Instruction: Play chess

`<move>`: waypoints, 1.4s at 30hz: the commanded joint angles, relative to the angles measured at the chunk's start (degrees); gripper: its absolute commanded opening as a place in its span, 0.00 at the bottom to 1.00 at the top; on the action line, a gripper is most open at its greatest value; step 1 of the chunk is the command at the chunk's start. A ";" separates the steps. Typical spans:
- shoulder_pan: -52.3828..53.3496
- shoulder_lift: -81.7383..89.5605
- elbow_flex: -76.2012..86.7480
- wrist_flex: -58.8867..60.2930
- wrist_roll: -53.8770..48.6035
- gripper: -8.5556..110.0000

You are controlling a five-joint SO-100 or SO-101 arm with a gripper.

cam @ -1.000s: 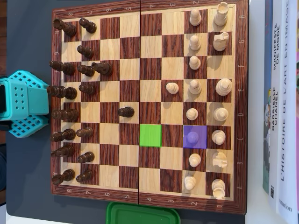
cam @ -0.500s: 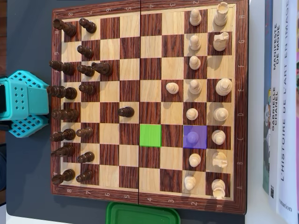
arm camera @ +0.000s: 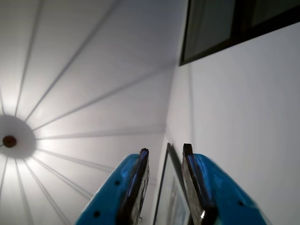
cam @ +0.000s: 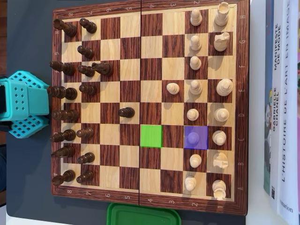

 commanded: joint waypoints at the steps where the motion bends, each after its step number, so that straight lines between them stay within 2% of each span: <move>1: 0.09 -0.18 1.14 -0.09 0.00 0.17; 12: 0.26 -0.18 1.14 0.26 -0.44 0.17; 19: 0.26 -0.09 1.14 9.32 -0.44 0.17; 30: 0.18 -0.09 1.14 34.89 -0.44 0.17; 42: 0.18 -0.18 1.14 74.97 -0.44 0.17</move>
